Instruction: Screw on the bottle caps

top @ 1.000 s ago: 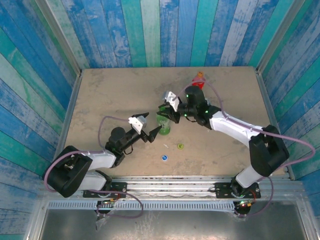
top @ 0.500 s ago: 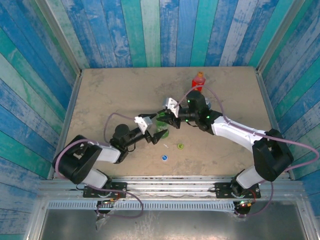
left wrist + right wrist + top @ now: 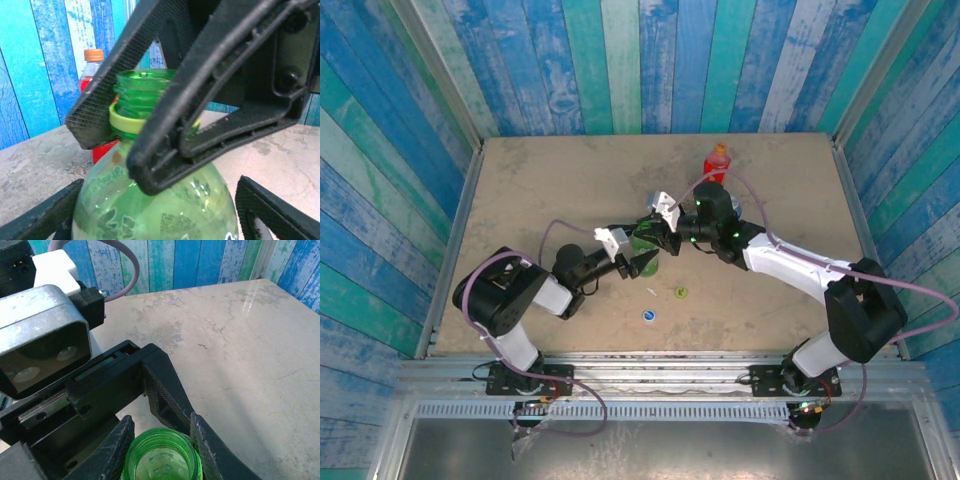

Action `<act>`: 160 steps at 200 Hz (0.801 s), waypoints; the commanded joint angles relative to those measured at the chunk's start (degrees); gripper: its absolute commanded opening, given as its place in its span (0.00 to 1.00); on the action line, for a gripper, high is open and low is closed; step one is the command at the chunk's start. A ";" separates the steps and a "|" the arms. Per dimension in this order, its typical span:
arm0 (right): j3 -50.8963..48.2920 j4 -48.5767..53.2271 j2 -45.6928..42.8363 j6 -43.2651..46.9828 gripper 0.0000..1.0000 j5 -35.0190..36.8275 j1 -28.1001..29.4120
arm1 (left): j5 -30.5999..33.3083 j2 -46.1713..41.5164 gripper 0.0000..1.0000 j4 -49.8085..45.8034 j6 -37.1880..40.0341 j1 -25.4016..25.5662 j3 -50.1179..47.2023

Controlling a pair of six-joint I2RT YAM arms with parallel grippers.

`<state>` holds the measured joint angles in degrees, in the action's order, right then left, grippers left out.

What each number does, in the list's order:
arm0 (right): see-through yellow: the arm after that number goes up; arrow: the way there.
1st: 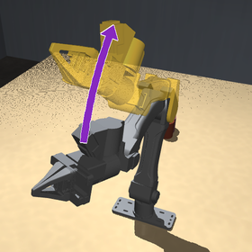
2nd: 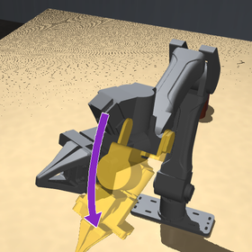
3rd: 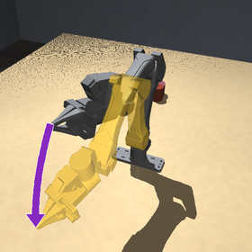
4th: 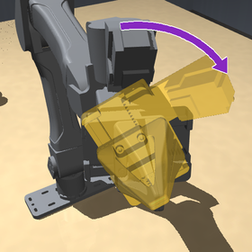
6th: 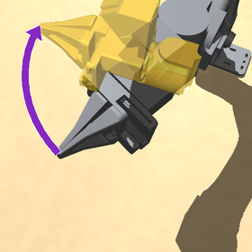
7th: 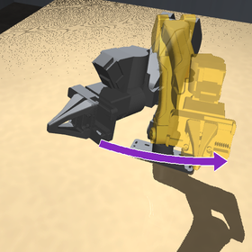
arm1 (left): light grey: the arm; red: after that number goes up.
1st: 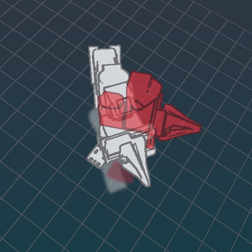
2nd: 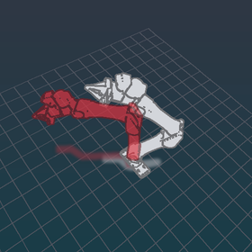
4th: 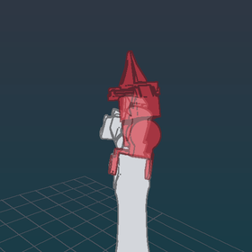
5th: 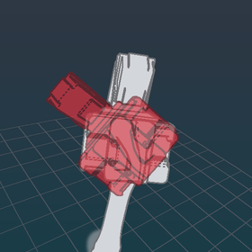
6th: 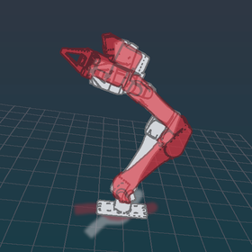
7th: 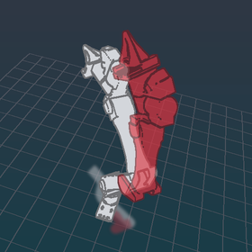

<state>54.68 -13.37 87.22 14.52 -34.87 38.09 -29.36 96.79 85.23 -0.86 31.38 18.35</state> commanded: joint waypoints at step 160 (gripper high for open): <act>-5.98 5.07 -17.70 -19.65 0.83 21.18 2.28 | -3.15 -4.96 0.60 -4.31 0.34 0.13 -0.92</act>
<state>51.75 -10.50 75.09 2.74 -22.22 40.23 -31.24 95.96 83.18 0.38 31.22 18.41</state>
